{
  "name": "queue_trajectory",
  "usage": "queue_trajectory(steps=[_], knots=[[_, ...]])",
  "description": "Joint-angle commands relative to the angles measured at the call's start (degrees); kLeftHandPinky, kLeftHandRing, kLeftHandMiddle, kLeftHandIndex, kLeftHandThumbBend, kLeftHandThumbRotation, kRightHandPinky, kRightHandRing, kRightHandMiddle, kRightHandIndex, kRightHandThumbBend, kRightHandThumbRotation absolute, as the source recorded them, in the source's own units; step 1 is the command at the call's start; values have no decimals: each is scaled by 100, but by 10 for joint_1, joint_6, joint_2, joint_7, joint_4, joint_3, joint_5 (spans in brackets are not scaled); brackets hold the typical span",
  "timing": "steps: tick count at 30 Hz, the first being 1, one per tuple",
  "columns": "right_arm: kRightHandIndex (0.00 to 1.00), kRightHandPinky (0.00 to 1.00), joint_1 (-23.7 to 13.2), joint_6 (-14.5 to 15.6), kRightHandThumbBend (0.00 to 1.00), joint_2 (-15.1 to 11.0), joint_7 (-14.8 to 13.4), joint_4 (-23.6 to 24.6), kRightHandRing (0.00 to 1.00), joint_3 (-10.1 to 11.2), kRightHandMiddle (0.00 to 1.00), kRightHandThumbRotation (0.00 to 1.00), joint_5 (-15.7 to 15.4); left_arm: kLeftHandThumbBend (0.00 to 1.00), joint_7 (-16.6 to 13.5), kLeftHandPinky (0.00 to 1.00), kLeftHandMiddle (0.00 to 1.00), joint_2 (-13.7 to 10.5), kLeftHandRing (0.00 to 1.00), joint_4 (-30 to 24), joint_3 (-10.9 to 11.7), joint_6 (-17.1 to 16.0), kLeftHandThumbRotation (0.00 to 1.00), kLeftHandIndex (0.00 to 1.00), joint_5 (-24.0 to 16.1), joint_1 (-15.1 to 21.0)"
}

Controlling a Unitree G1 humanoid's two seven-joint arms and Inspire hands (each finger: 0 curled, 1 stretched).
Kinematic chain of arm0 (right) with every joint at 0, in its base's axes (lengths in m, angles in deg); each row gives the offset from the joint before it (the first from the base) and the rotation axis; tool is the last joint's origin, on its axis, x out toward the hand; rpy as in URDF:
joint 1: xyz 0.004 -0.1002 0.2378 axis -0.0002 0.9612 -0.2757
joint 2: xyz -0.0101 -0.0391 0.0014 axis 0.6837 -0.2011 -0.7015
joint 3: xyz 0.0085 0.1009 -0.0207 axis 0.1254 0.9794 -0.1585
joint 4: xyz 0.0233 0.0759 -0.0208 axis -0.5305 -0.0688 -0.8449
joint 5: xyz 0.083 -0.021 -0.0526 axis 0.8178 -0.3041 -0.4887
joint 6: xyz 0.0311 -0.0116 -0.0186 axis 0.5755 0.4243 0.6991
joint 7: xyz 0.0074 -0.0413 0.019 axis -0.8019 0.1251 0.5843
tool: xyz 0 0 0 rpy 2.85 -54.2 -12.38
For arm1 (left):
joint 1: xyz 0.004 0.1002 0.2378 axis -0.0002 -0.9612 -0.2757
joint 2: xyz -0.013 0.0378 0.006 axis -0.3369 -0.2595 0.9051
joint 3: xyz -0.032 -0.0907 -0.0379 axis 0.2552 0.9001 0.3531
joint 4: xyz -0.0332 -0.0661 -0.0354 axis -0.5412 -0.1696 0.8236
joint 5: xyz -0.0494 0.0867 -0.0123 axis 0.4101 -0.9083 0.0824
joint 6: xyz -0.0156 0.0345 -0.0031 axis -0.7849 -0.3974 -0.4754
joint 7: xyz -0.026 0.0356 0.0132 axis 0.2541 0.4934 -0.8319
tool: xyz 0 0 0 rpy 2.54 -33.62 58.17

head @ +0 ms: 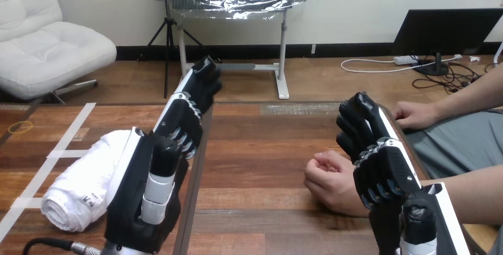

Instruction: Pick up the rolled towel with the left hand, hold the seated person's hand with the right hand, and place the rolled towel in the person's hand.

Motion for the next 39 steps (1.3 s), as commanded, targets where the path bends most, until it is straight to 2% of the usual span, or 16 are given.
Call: queue_trajectory(steps=[1,11,21,23,29,34,39], knots=[[96,98,-24,-2,69,4,0,12,97,0,96,100,3,79,-27,100,98,9,99,10,14,1,100,96,-16,30],[96,98,-26,-1,70,5,0,11,97,0,96,100,4,74,-108,100,99,6,99,55,51,-20,97,98,-105,77],[96,98,-30,-1,70,7,-1,8,97,1,96,100,2,90,-176,98,99,-2,98,86,70,-4,79,98,-178,113],[96,98,-30,-1,70,6,-1,8,97,0,96,100,2,91,-184,99,99,-7,98,95,73,-3,76,98,-190,122],[96,98,-33,-1,70,5,1,7,97,1,96,100,5,84,-207,100,100,-19,100,123,80,3,63,100,-215,145],[96,98,-35,-2,70,5,2,5,97,2,96,100,5,86,-218,100,100,-25,100,135,82,17,57,100,-223,157],[96,98,-38,-2,70,5,1,4,97,2,96,100,5,89,-233,100,100,-37,100,147,86,39,52,100,-249,170]])
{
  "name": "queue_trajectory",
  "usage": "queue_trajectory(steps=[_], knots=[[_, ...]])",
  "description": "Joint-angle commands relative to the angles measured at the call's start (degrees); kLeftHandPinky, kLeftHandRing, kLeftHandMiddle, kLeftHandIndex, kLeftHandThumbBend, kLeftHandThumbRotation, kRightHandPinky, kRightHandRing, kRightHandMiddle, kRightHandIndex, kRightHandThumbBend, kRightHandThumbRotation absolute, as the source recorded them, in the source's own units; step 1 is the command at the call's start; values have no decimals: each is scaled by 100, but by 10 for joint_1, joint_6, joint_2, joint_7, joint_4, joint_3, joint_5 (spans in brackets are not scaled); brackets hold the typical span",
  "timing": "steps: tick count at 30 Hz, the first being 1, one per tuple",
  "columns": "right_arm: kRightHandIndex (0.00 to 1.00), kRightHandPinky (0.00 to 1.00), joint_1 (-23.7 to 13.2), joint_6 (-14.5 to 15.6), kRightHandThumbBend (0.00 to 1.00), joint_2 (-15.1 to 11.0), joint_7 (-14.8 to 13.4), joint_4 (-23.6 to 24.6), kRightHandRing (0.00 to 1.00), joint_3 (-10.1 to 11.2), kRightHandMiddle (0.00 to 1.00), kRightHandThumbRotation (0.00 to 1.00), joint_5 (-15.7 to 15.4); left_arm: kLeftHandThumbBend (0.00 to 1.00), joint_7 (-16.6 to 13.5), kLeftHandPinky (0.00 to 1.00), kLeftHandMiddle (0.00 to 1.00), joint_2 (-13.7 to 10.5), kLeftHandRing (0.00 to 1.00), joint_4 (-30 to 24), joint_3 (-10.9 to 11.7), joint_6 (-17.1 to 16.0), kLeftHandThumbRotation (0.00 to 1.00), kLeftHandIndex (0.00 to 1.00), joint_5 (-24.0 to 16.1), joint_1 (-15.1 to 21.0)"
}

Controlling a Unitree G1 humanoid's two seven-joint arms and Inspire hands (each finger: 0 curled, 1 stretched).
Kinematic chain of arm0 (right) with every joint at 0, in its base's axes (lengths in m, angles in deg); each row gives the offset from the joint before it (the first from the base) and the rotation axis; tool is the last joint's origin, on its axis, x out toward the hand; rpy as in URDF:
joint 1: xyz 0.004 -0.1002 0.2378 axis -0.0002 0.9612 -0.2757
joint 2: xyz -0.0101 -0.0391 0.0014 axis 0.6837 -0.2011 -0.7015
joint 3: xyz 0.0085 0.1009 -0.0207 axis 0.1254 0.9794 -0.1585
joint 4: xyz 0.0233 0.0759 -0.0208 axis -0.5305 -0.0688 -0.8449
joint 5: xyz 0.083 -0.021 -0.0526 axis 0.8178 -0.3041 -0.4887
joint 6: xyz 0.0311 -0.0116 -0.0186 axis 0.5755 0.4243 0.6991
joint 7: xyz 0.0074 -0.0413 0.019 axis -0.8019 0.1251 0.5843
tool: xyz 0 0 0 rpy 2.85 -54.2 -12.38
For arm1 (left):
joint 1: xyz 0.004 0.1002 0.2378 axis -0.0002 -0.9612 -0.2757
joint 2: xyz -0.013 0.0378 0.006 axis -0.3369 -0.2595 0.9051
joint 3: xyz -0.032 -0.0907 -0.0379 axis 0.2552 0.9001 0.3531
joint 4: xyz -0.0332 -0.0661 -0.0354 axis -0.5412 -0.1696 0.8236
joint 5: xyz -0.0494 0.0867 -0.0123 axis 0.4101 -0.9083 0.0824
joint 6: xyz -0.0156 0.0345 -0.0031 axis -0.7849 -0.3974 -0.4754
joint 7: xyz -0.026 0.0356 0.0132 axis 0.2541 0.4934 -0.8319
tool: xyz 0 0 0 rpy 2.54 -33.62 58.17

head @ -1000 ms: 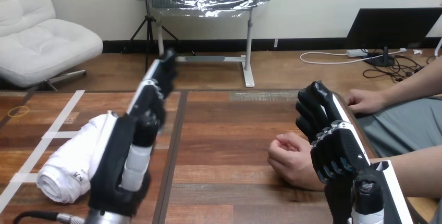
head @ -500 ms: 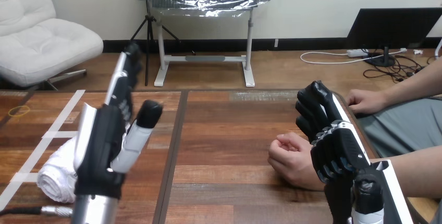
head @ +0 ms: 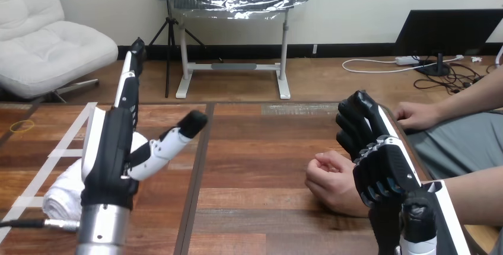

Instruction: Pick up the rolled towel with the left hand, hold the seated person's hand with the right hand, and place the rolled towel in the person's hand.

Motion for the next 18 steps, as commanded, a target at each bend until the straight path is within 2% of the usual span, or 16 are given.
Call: queue_trajectory(steps=[1,9,18], knots=[[96,98,-32,-4,70,4,1,3,97,2,96,100,5,89,-16,100,100,-17,100,15,3,21,52,100,-27,45],[96,98,-36,0,70,4,2,4,97,2,96,100,6,94,-30,100,100,-33,100,35,6,60,50,100,-55,64],[96,98,-41,-1,70,4,2,1,98,1,96,100,6,95,-55,100,100,-59,100,68,4,79,47,100,-98,88]])
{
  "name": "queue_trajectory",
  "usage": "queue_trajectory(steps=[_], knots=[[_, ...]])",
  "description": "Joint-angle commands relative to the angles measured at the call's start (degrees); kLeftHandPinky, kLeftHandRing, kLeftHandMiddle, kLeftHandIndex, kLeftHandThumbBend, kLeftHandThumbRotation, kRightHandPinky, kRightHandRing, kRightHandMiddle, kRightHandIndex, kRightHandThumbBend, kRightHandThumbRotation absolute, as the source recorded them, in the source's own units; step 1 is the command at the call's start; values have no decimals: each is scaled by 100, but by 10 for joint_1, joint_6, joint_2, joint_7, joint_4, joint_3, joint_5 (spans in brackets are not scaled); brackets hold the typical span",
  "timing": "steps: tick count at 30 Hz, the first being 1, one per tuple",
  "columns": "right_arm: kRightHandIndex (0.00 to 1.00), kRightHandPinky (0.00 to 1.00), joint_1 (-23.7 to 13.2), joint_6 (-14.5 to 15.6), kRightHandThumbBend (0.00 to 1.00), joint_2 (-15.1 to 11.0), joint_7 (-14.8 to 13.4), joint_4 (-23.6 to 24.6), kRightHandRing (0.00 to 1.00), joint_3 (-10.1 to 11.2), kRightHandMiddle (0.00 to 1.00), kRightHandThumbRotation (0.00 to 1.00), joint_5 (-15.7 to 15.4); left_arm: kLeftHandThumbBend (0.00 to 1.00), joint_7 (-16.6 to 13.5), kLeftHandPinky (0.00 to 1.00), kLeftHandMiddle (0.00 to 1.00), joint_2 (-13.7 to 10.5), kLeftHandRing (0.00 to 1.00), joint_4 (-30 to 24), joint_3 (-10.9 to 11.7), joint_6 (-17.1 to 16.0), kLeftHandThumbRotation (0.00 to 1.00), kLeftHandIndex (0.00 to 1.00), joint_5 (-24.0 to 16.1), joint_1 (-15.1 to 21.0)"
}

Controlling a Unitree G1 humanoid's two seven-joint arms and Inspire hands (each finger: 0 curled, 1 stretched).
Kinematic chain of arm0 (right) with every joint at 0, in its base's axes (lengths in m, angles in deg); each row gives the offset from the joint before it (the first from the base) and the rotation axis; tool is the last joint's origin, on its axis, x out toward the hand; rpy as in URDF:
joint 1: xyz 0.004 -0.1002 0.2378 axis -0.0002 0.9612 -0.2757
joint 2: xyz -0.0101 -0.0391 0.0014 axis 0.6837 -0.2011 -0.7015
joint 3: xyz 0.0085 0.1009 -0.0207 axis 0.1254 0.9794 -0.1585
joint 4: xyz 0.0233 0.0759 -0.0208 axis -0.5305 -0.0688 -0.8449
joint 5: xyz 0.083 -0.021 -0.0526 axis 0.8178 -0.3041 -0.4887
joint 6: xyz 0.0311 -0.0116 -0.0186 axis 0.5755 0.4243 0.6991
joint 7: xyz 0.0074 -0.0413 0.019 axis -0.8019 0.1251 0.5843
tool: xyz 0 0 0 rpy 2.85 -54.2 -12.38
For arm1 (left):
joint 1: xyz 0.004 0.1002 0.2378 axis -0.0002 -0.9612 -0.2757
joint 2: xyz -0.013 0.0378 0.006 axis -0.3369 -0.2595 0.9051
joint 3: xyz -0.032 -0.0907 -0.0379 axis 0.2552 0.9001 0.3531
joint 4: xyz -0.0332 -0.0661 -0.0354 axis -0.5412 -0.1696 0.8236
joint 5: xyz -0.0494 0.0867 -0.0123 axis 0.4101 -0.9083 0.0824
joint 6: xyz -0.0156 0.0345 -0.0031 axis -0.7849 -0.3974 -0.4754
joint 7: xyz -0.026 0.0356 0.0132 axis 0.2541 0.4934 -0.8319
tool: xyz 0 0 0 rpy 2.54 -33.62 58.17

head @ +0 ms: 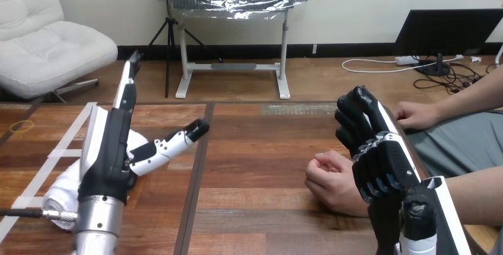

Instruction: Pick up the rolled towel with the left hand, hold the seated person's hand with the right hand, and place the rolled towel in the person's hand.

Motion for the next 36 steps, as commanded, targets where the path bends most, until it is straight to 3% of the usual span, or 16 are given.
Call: queue_trajectory(steps=[1,8,20,36], knots=[[96,98,-29,-2,70,5,1,1,98,1,96,100,6,95,-18,100,100,-26,100,19,-1,14,47,100,-25,54],[96,98,-31,-3,70,7,0,0,97,0,95,100,5,97,-37,100,100,-41,100,40,-5,35,48,100,-54,69],[95,96,-31,-7,69,8,-1,-2,96,-1,95,100,0,98,-85,76,100,-64,95,76,-17,65,49,100,-113,89],[95,95,-25,-7,70,6,0,2,97,-1,95,100,4,96,-161,70,99,-92,92,112,-32,84,41,96,-174,99]])
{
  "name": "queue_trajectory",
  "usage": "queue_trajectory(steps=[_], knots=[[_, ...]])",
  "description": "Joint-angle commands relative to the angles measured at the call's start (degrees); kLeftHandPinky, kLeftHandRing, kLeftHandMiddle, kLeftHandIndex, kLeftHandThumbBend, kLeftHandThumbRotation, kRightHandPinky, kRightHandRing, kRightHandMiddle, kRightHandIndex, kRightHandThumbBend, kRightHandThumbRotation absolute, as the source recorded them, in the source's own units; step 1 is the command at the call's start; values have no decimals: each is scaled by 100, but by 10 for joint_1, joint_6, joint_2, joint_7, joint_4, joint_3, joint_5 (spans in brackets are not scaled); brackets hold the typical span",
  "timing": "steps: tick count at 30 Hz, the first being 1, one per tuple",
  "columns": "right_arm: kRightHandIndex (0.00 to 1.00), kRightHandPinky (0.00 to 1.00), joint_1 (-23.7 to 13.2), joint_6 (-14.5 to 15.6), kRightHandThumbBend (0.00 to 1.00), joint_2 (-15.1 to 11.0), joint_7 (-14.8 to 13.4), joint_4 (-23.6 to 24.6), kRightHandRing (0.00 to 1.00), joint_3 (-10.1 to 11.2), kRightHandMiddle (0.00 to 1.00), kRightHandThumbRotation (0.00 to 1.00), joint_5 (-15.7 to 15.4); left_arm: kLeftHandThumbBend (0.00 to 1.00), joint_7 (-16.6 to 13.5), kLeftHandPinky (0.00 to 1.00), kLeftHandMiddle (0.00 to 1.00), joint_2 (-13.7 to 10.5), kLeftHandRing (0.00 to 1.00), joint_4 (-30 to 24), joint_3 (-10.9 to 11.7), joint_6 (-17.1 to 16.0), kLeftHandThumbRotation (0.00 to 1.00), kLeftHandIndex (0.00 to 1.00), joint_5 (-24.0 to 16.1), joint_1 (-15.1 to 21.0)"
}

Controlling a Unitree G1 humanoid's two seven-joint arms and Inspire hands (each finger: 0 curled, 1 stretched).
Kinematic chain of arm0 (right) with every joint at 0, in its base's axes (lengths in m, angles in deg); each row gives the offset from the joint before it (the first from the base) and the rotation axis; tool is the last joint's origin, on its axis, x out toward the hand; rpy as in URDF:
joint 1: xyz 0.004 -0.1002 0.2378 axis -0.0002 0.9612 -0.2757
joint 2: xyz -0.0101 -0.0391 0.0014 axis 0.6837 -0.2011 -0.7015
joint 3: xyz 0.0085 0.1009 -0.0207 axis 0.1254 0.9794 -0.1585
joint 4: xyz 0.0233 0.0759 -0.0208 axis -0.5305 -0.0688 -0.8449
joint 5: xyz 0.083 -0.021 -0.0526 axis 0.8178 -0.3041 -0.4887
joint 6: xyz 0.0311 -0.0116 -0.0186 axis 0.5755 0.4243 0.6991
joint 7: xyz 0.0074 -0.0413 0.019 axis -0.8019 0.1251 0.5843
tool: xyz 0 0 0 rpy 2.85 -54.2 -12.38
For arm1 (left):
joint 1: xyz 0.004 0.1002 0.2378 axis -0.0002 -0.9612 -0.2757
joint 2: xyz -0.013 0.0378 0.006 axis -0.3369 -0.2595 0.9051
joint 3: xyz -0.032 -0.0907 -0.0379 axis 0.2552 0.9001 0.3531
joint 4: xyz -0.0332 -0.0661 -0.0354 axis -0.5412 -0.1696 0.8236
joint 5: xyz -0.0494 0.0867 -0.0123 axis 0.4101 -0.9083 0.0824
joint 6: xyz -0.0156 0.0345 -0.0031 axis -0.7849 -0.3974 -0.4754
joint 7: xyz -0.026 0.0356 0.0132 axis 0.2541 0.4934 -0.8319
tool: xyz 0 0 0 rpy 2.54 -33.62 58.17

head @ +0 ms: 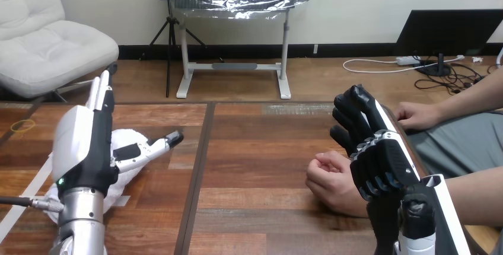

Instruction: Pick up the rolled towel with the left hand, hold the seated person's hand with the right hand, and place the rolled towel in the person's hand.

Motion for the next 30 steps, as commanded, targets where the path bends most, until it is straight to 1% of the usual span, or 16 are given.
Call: queue_trajectory(steps=[1,8,15,17,21,30], knots=[[95,95,-20,-7,70,5,1,3,97,0,95,100,5,96,-25,70,99,-20,92,5,-9,9,41,96,-18,40],[95,95,-18,-7,70,4,1,5,96,0,94,100,7,95,-48,73,98,-29,92,1,-12,20,40,95,-38,38],[94,94,-17,-8,70,3,1,5,96,-1,94,100,8,94,-49,83,97,-33,94,-19,-13,44,37,94,-52,31],[94,94,-17,-9,70,3,2,5,96,-2,94,100,9,94,-47,86,97,-33,93,-31,-14,60,36,93,-61,29],[94,94,-16,-8,70,4,2,6,96,-3,94,100,8,95,-41,88,96,-34,93,-47,-17,85,37,92,-74,25],[94,94,-16,-10,69,5,0,5,96,-3,93,100,3,96,-26,87,94,-31,92,-86,-28,151,37,91,-104,16]])
